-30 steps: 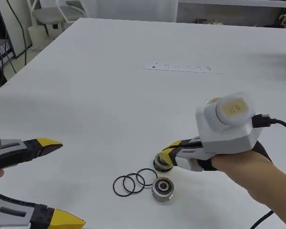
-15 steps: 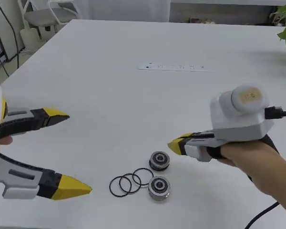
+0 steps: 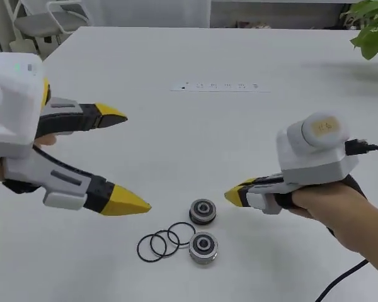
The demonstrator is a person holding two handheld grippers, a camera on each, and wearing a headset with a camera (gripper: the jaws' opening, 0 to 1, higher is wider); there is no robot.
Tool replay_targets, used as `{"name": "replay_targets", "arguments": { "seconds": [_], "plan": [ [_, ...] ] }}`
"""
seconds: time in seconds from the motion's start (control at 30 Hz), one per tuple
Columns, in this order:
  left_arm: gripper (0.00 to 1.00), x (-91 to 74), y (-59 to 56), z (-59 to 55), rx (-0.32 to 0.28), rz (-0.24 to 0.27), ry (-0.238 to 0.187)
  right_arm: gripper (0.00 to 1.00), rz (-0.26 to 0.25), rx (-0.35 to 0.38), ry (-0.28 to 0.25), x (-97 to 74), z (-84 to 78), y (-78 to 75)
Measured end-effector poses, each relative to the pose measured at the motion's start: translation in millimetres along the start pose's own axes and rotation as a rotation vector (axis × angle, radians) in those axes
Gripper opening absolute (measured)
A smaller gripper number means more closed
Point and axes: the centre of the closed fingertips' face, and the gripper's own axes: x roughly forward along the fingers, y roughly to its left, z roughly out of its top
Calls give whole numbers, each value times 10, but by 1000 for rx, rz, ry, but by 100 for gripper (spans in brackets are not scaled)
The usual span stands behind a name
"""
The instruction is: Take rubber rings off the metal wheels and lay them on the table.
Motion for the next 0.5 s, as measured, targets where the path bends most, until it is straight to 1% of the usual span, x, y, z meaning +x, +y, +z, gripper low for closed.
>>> {"name": "replay_targets", "arguments": {
  "seconds": [0.07, 0.17, 0.23, 0.37, 0.43, 0.47, 0.5],
  "plan": [
    [83, 84, -3, 40, 10, -17, -6, 8, 1, -3, 9, 7, -25, -2],
    [78, 204, -1, 80, 20, -28, -11, 10, 9, -15, 29, 20, -78, 9],
    [77, 297, -12, 94, 31, -35, -11, 11, 15, -25, 39, 25, -102, 14],
    [72, 462, 4, 76, 42, -35, -9, 16, 54, -25, 36, 33, -119, 86],
    [69, 530, 24, 62, 41, -25, -13, 18, 67, -33, 38, 39, -133, 123],
    [68, 589, 58, 43, 37, -2, -15, 18, 71, -33, 41, 45, -140, 134],
    [65, 621, 104, 10, 36, 28, -6, 19, 77, -37, 43, 51, -146, 153]
  ]
}}
